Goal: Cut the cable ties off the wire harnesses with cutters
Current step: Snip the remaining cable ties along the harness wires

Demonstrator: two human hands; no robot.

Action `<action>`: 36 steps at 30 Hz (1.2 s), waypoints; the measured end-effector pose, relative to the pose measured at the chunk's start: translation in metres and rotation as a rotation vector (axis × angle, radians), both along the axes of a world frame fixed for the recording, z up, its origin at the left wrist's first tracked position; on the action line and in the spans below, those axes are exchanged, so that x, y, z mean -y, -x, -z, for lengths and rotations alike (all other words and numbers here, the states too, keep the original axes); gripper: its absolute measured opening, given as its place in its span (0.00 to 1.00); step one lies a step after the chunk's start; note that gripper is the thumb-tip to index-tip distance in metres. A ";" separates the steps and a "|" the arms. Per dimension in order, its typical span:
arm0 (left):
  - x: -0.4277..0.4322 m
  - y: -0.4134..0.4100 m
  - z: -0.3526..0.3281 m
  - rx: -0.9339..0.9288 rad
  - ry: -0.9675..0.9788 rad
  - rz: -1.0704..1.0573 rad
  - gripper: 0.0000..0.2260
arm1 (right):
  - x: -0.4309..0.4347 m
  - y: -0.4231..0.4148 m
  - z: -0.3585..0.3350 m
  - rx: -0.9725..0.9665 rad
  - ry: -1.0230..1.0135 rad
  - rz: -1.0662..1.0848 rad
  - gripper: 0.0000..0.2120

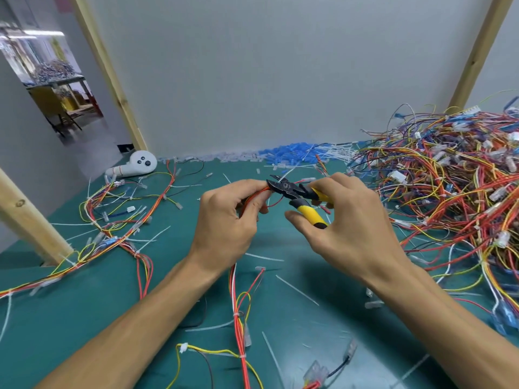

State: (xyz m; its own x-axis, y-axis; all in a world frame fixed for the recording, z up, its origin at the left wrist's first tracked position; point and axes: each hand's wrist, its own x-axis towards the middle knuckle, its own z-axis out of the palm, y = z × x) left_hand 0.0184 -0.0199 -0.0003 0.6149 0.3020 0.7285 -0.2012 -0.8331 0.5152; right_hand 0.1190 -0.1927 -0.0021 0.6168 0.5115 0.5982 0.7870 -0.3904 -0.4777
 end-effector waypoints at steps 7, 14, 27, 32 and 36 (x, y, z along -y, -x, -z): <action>-0.001 0.001 -0.001 0.038 -0.085 -0.060 0.06 | 0.003 -0.003 0.000 -0.044 0.016 -0.081 0.19; 0.000 0.002 0.002 0.028 0.035 -0.053 0.08 | 0.003 -0.005 -0.001 -0.052 0.044 -0.142 0.19; -0.001 0.002 -0.002 0.047 0.218 0.081 0.07 | 0.005 -0.011 0.000 0.016 0.005 -0.278 0.13; -0.003 0.007 -0.004 -0.026 0.400 0.201 0.07 | 0.007 -0.007 0.001 0.051 0.092 -0.278 0.09; -0.003 0.010 -0.011 -0.037 0.462 0.254 0.07 | 0.007 -0.004 -0.002 0.038 0.080 -0.316 0.10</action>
